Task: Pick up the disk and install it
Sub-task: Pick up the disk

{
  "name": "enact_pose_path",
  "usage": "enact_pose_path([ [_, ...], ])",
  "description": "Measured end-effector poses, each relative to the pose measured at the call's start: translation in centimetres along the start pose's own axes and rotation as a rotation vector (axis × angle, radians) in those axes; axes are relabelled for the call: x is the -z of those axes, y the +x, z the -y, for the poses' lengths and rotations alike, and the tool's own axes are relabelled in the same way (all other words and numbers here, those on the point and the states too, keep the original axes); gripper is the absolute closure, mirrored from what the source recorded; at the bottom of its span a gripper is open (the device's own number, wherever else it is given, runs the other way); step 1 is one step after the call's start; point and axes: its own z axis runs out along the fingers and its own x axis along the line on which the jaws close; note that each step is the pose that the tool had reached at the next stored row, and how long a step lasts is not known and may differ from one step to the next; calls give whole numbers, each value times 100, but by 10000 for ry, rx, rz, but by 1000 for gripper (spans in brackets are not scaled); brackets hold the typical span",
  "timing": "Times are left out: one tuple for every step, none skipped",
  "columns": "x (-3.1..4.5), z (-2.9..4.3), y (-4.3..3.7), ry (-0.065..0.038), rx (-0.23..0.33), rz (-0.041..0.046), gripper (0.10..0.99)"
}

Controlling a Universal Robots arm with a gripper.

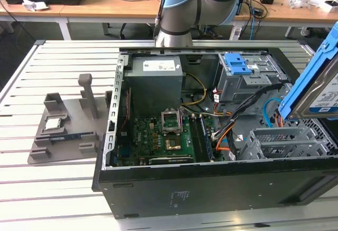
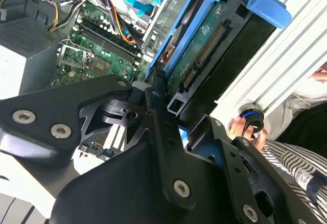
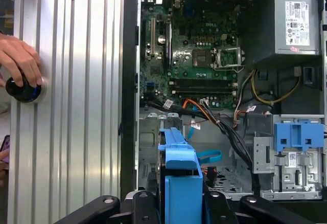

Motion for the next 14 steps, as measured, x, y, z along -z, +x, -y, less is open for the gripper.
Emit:
enact_pose_path([
  [0,19,1,-1,1,1,722],
  [0,35,2,-1,0,0,722],
  [-1,62,5,-2,1,1,722],
  [-3,63,19,-2,0,1,722],
  [-10,64,27,-2,0,3,722],
  [-29,64,32,-2,0,2,722],
  [-46,62,35,-2,-1,-1,722],
  [-63,58,36,-1,-2,-1,722],
  [-83,53,37,-1,-1,1,722],
  [-101,45,37,-1,-1,1,722],
  [-120,33,37,-2,0,0,722],
  [-139,18,37,-2,1,1,722],
  [-159,1,38,-2,0,1,722],
  [-188,-18,39,-2,-1,1,722],
])
